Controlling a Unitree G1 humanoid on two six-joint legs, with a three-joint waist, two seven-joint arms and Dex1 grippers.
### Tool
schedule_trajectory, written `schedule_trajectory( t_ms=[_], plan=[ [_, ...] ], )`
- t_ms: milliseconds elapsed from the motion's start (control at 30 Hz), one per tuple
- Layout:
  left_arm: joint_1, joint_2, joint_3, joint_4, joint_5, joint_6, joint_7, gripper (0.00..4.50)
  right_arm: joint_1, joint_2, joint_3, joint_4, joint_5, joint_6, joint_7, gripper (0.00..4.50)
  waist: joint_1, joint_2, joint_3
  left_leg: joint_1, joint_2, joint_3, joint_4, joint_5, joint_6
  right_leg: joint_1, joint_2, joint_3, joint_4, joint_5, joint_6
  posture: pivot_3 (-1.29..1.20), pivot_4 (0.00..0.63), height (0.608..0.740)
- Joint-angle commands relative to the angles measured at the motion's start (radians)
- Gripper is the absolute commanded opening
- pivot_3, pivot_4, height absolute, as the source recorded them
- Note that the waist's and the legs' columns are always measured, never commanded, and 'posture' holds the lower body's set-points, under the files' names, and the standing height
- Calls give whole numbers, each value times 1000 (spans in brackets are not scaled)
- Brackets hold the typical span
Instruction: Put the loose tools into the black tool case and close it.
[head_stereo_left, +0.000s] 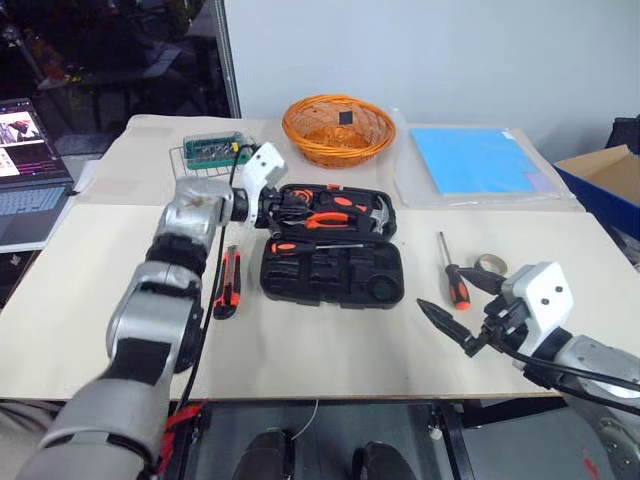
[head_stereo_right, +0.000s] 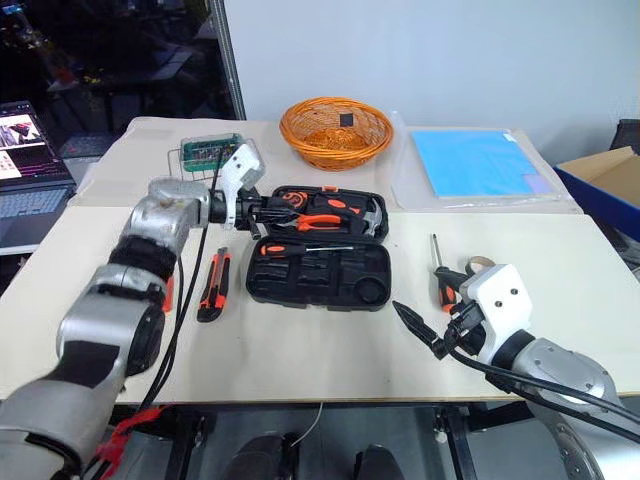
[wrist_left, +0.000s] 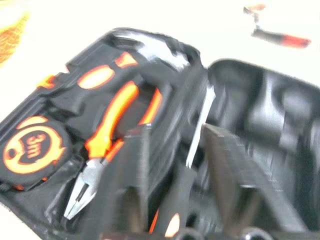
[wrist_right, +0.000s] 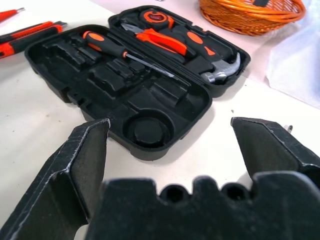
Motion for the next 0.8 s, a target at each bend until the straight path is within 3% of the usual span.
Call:
schedule_trajectory(
  t_ms=[33,200,267,367,533,700,800],
  plan=[
    [146,-89,20,-219,-23,94,193,38,-26,5,4,-20,-8,11,-24,4500,2,0,0,0,0,0,0,0,0,0,0,0,0,0,0,0,150,740],
    [260,-109,-76,-266,55,67,261,38,-55,2,17,-11,-4,39,-40,4500,10,1,-1,1,-2,-2,1,1,0,2,-1,0,2,0,0,0,150,740],
    [282,-83,-166,-202,149,19,288,38,-70,-6,29,-7,-8,81,-58,4500,8,2,-1,3,-3,-2,1,1,0,5,-1,0,1,0,0,0,150,740],
    [271,-68,-227,-141,210,-20,313,38,-71,-11,27,1,-19,124,-80,4500,9,5,-6,16,-3,-2,-1,0,1,19,-1,0,-3,0,0,0,150,740],
    [191,-104,-191,-64,168,-12,320,38,-56,-26,41,7,-94,124,-108,4500,4,6,-9,29,0,-2,-2,-3,-1,29,-4,0,-8,1,2,0,150,740],
    [141,-150,-137,-10,121,69,339,38,-21,-14,-29,14,-73,110,-70,4500,12,6,-10,28,0,-2,-2,-1,2,29,-4,0,-10,2,3,0,150,740],
    [176,-167,-105,-114,50,55,266,38,-19,7,-67,38,-61,120,-74,4500,12,6,-10,28,0,-2,-2,-1,2,29,-5,1,-10,2,4,0,150,740]
  ],
)
